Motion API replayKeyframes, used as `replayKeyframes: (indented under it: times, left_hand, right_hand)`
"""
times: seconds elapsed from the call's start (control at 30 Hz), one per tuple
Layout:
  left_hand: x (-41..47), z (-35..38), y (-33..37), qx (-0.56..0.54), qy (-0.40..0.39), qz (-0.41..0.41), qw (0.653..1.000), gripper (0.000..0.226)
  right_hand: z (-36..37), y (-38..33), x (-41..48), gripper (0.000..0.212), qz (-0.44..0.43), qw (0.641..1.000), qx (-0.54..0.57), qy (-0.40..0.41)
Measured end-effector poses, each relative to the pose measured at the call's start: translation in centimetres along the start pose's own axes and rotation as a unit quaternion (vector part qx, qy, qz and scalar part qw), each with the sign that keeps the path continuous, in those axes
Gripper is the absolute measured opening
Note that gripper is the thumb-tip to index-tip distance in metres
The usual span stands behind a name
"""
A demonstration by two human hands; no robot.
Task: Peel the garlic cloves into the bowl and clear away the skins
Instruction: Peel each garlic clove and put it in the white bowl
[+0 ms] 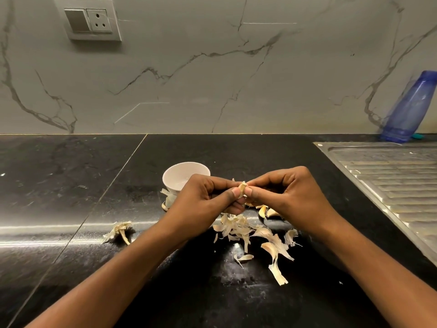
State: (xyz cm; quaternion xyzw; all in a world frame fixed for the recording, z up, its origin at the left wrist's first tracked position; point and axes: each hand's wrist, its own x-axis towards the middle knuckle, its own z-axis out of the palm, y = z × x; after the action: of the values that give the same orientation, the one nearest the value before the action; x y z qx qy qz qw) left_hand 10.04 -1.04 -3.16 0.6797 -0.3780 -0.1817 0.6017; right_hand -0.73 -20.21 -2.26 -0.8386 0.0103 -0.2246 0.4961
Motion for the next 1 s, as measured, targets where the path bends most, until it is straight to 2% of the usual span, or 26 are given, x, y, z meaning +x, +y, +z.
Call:
replayKeyframes:
  times: [0.13,0.4,0.67,0.8,1.0]
  left_hand:
    - [0.0,0.0,-0.3,0.029,-0.004,0.013,0.999,0.020]
    - [-0.1,0.3,-0.5,0.022,0.003,0.027,0.999,0.020]
    - [-0.2,0.3,0.1,-0.038,-0.006,0.002,0.999,0.020]
    - [-0.2,0.3,0.2,-0.046,-0.011,-0.010,0.999,0.020]
    - [0.0,0.1,-0.3,0.015,-0.010,0.017,1.000,0.021]
  right_hand:
    - [-0.1,0.1,0.0,0.016,0.005,1.000,0.009,-0.010]
    - [0.5,0.1,-0.3,0.003,-0.009,1.000,0.018,0.020]
    - [1.0,-0.2,-0.4,0.006,-0.028,0.997,0.014,0.068]
    - [0.4,-0.5,-0.2,0.027,-0.014,0.999,0.031,0.038]
    - [-0.1,-0.2,-0.1,0.024,-0.010,1.000,0.016,0.002]
